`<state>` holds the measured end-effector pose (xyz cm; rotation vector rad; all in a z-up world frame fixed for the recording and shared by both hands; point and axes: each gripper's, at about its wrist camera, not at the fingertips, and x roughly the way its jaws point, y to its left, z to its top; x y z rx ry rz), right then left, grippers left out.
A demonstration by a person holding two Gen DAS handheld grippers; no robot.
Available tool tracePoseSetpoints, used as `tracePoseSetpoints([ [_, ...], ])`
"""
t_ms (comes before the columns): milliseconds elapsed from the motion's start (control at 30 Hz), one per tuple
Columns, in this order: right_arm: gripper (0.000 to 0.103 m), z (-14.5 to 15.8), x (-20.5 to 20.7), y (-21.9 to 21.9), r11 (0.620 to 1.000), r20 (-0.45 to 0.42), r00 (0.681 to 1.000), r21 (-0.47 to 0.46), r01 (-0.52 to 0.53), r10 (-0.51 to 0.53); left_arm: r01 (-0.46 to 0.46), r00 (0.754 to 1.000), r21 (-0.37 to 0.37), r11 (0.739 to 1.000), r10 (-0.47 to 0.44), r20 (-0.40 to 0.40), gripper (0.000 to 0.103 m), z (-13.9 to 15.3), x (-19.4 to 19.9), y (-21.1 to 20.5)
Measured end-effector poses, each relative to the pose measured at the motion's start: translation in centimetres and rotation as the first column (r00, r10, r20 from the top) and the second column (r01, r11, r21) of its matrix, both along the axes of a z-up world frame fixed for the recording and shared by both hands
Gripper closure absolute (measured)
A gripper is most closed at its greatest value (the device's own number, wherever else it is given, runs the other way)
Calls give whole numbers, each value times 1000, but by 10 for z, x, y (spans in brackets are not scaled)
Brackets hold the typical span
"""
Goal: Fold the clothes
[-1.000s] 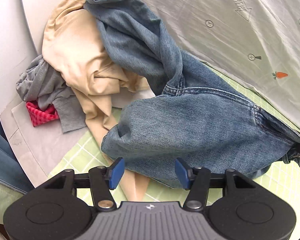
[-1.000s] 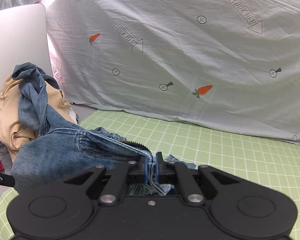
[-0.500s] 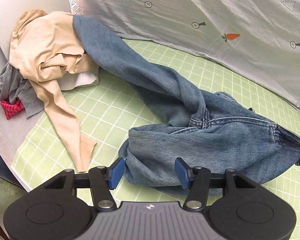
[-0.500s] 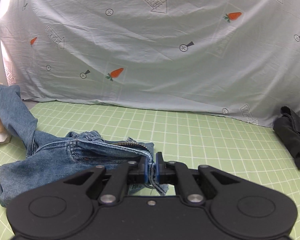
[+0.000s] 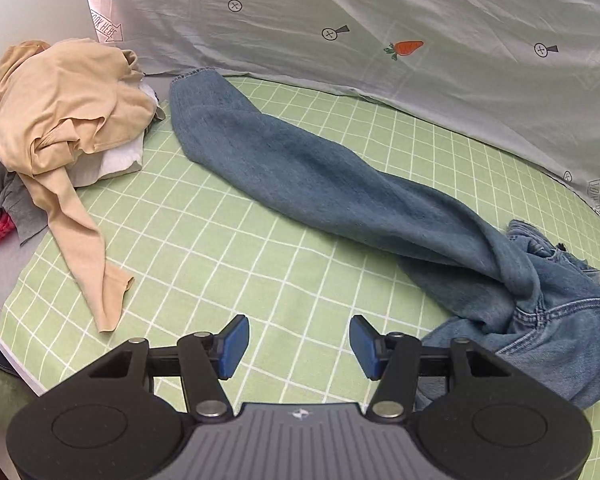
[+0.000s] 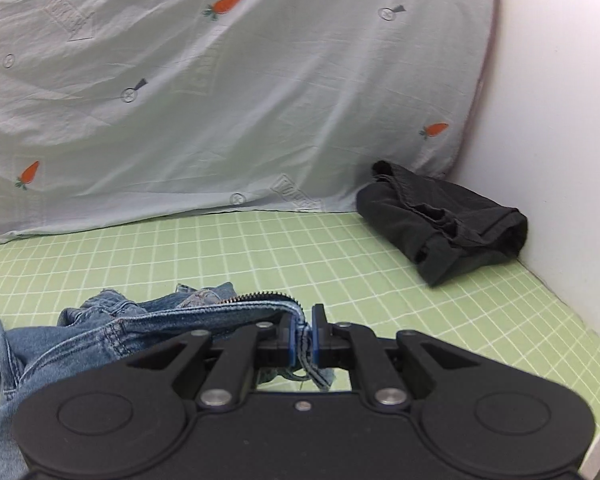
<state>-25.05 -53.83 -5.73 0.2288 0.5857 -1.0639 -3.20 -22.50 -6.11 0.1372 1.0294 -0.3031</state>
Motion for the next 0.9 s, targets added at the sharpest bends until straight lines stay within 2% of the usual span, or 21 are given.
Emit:
tracePoseSetpoints([
  [100, 95, -7, -19, -16, 995, -35, 995, 10, 95, -95, 9, 1000, 7, 1000, -9, -5, 46, -3, -2, -5],
  [167, 94, -10, -25, -17, 995, -25, 995, 42, 93, -92, 13, 1000, 12, 1000, -13, -11, 46, -6, 0, -7],
  [267, 86, -14, -33, -18, 992, -11, 996, 89, 88, -87, 15, 1000, 12, 1000, -15, -22, 46, -10, 5, -8],
  [300, 76, -16, -36, -18, 991, -6, 996, 105, 86, -86, 15, 1000, 9, 1000, -15, -26, 46, -11, 7, -9],
  [333, 71, -17, -39, -18, 989, -1, 996, 121, 85, -85, 12, 999, 0, 1000, -12, -32, 46, -13, 10, -8],
  [367, 58, -20, -40, -19, 985, 22, 996, 150, 87, -91, 8, 999, -7, 1000, -8, -38, 46, -14, 13, -9],
  [400, 49, -23, -40, -19, 977, 59, 993, 192, 92, -105, 5, 999, -12, 1000, -5, -43, 46, -15, 18, -9],
  [433, 45, -26, -40, -20, 968, 96, 988, 233, 95, -120, 3, 999, -14, 1000, -3, -47, 46, -16, 23, -10],
  [500, 26, -37, -36, -24, 938, 146, 976, 330, 109, -165, 9, 999, -11, 1000, -9, -51, 46, -18, 31, -12],
  [567, 24, -50, -30, -27, 903, 172, 963, 413, 119, -206, 19, 998, -5, 1000, -19, -55, 46, -21, 40, -16],
  [800, 23, -89, 0, -43, 830, 156, 956, 543, 127, -249, 59, 994, 14, 998, -58, -88, 46, -43, 73, -38],
  [900, 18, -94, 13, -53, 839, 136, 963, 529, 129, -234, 62, 992, 21, 998, -59, -113, 46, -59, 91, -49],
])
